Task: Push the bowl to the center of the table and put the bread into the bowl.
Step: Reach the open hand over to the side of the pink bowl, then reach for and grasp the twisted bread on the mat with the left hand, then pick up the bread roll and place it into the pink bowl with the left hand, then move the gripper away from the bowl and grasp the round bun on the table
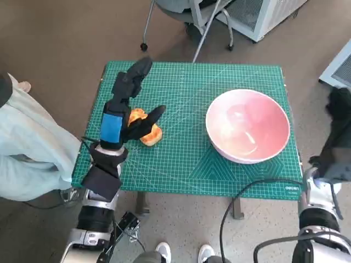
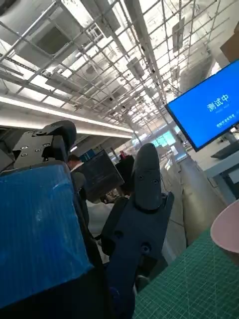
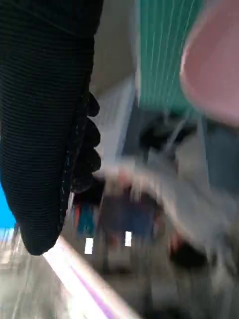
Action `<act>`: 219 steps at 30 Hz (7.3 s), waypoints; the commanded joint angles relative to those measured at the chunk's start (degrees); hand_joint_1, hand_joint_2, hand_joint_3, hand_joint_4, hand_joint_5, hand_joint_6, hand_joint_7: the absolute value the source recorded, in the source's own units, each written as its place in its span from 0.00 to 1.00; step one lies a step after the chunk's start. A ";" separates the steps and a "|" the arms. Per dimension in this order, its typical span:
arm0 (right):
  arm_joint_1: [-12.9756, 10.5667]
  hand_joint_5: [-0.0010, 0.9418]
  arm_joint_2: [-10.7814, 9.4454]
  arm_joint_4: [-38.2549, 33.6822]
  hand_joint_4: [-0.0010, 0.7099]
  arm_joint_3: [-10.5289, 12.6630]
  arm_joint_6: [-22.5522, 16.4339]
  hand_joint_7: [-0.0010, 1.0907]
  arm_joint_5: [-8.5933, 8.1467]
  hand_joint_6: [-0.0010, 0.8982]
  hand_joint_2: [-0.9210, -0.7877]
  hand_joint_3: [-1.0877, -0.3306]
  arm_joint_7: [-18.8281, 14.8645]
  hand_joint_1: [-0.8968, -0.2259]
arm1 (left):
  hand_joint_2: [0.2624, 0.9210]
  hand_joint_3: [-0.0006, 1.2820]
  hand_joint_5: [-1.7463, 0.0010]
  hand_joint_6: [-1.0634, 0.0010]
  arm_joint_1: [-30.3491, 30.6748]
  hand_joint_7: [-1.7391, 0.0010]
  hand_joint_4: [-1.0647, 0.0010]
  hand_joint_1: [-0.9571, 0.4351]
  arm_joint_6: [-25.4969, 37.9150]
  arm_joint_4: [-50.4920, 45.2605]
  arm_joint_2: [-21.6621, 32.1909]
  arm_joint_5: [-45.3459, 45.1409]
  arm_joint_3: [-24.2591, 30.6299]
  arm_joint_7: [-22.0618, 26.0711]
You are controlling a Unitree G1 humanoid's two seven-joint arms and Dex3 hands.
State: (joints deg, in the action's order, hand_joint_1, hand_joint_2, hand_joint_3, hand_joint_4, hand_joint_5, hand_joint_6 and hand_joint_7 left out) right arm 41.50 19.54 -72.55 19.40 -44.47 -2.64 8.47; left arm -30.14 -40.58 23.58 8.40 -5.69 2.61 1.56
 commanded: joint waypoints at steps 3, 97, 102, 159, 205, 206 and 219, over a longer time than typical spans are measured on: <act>-1.43 0.01 -4.01 -2.31 0.36 0.69 4.48 0.42 -1.77 0.12 0.00 0.31 -2.22 0.55 | 1.00 0.19 1.00 0.85 0.10 0.71 0.62 0.42 -0.56 -0.54 0.23 0.85 -0.02 0.26; 4.19 0.00 -10.88 19.34 0.43 -8.57 -20.14 0.73 -10.27 0.03 0.00 0.46 -33.99 0.46 | 0.76 0.01 1.00 0.61 -36.16 0.98 0.73 0.46 5.89 46.06 23.47 -45.21 -35.57 6.28; 2.99 0.00 -10.93 20.91 0.43 -8.94 -19.69 0.73 -10.51 0.03 0.00 0.46 -33.95 0.48 | 0.75 0.01 1.00 0.61 -36.43 0.99 0.73 0.47 7.17 47.66 21.67 -46.37 -38.04 4.92; -2.51 0.00 -10.83 28.35 0.41 -10.88 -16.86 0.75 -11.57 0.00 0.00 0.47 -32.74 0.45 | 1.00 0.08 0.26 0.38 -42.17 0.35 0.46 0.69 6.42 47.89 20.45 -29.39 -26.78 7.64; -5.44 0.01 -10.23 32.34 0.43 -10.77 -16.16 0.74 -13.64 0.00 0.00 0.48 -34.03 0.45 | 0.79 0.06 0.97 0.98 -45.92 0.83 0.98 0.59 11.10 46.82 4.36 -28.31 -29.78 23.56; -5.56 0.01 -10.20 32.55 0.43 -10.76 -16.07 0.74 -13.65 0.00 0.00 0.48 -33.98 0.45 | 0.79 0.05 0.98 0.99 -45.57 0.83 0.99 0.58 10.90 46.29 4.67 -27.90 -29.44 23.99; -6.20 0.01 -10.75 34.15 0.45 -10.64 -14.83 0.74 -13.94 0.01 0.00 0.50 -33.63 0.45 | 0.81 0.04 1.00 1.00 -38.33 0.84 1.00 0.50 1.52 34.36 13.45 -24.64 -26.20 23.17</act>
State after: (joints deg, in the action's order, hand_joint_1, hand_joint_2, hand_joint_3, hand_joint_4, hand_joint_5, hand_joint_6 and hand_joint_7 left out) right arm 36.88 8.84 -38.44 8.66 -60.12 -16.06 -24.95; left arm -71.09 -36.53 62.00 18.21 -31.97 -24.89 24.73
